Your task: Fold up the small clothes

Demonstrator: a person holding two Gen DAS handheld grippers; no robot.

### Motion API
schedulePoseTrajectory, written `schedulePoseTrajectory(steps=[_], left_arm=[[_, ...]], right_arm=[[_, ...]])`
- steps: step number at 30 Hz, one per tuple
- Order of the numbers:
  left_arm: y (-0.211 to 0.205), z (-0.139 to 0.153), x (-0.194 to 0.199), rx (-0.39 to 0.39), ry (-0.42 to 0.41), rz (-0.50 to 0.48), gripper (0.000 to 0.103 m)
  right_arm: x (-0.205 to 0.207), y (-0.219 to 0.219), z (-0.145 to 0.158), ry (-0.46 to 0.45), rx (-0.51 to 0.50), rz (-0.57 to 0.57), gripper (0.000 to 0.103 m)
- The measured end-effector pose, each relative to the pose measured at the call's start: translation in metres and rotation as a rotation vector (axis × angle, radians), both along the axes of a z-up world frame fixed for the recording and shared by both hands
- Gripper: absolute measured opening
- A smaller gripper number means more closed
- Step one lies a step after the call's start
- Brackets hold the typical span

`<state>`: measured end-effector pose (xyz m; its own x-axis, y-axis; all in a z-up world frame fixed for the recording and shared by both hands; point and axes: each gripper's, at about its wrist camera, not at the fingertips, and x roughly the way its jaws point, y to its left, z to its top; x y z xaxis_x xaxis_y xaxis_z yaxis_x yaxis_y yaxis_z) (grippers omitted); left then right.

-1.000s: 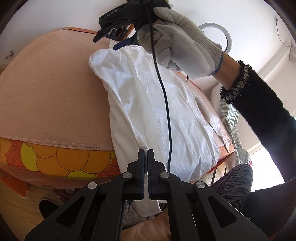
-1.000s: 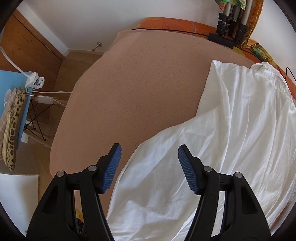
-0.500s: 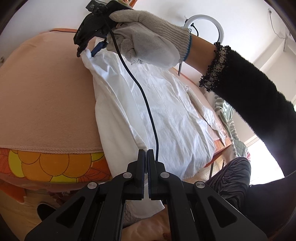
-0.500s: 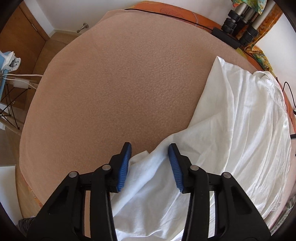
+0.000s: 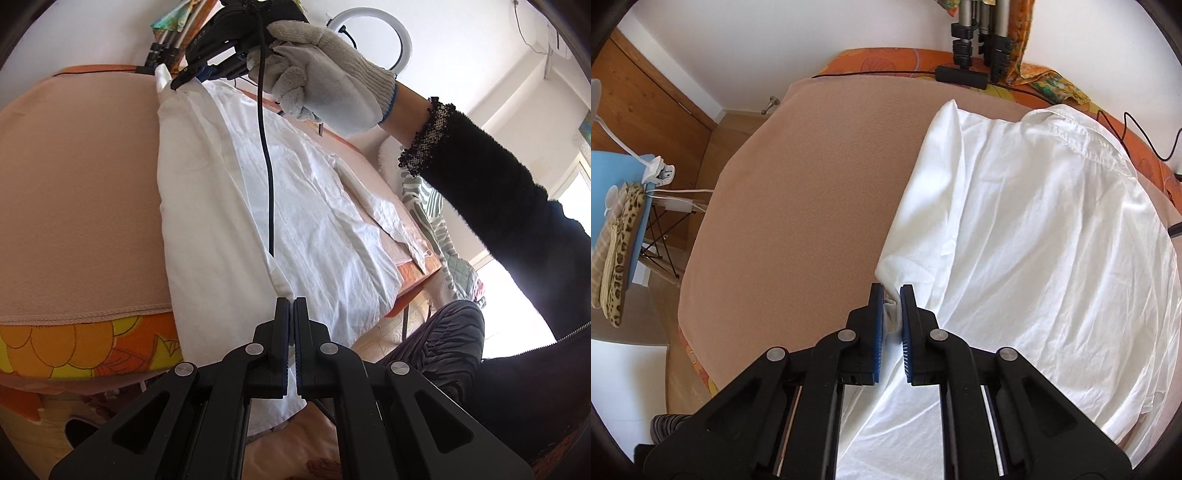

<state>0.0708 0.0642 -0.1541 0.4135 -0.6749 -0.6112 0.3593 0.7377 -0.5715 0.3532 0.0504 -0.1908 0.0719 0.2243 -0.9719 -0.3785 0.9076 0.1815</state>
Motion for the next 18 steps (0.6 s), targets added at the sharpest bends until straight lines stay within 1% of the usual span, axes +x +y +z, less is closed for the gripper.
schedulePoseTrajectory(steps=[4, 8, 11, 13, 16, 18], left_arm=[[-0.023, 0.003, 0.006, 0.006, 0.001, -0.052, 0.001], [-0.04, 0.001, 0.011, 0.029, 0.013, -0.093, 0.001], [-0.05, -0.004, 0.015, 0.037, 0.036, -0.112, 0.001], [-0.057, -0.007, 0.017, 0.054, 0.042, -0.127, 0.001], [-0.057, -0.011, 0.019, 0.056, 0.063, -0.134, 0.001], [-0.059, -0.013, 0.02, 0.06, 0.083, -0.142, 0.001]], right_arm=[[0.001, -0.027, -0.004, -0.002, -0.006, -0.022, 0.01], [0.0, -0.053, -0.011, -0.001, -0.009, -0.048, 0.009], [0.005, -0.065, -0.021, -0.007, -0.04, -0.066, 0.009], [0.008, -0.075, -0.028, 0.006, -0.034, -0.085, 0.008], [0.008, -0.082, -0.039, 0.015, -0.035, -0.101, 0.008], [0.009, -0.084, -0.04, 0.018, -0.025, -0.1, 0.008]])
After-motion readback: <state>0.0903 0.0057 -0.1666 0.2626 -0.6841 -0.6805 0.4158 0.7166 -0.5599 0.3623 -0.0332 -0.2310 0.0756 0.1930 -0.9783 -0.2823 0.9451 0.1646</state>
